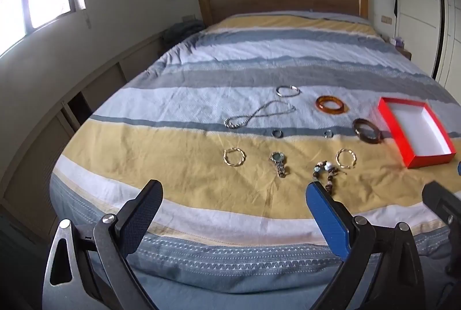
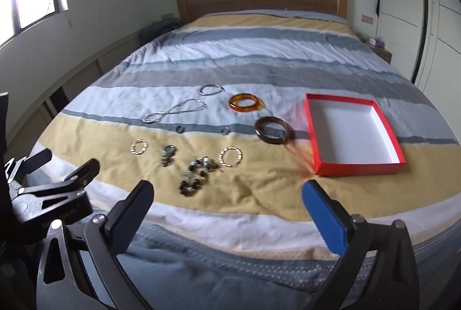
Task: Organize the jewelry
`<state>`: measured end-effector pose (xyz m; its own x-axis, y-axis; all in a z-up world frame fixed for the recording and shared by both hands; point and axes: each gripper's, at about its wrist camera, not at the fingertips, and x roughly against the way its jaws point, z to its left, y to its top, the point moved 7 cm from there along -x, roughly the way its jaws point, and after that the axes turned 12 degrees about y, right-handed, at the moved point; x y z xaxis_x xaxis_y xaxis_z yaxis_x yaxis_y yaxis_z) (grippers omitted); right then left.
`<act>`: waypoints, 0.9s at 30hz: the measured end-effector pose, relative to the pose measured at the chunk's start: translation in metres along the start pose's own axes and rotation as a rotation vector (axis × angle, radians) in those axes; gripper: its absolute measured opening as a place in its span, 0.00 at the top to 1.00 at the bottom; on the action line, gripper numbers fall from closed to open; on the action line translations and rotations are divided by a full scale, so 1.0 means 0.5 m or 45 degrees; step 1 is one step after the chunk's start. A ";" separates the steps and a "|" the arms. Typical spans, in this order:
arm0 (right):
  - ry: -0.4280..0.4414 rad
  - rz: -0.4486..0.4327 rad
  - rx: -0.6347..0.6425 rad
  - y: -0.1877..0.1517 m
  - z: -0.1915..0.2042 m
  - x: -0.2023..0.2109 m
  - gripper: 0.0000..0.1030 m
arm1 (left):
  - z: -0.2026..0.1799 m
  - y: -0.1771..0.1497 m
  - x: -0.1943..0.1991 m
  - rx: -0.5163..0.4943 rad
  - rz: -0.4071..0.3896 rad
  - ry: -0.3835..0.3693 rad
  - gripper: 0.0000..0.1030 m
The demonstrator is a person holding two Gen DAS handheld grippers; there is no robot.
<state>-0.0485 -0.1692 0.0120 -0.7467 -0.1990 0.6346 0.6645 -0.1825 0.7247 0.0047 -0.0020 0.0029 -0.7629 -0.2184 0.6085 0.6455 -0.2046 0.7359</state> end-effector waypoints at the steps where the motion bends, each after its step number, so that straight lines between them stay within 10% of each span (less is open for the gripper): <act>1: 0.006 0.000 0.006 -0.001 0.005 0.005 0.00 | 0.003 0.002 0.008 0.000 -0.005 0.009 0.04; 12: -0.024 -0.159 0.046 0.023 0.030 0.101 0.00 | 0.020 0.013 0.073 -0.036 -0.042 0.031 0.04; 27: 0.013 -0.092 0.070 -0.006 0.023 0.058 0.00 | -0.009 0.006 0.080 -0.043 -0.049 0.014 0.04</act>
<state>-0.0725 -0.1636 0.0315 -0.7920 -0.1970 0.5779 0.6064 -0.1439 0.7820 -0.0236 -0.0156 0.0283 -0.7869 -0.2201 0.5765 0.6167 -0.2449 0.7482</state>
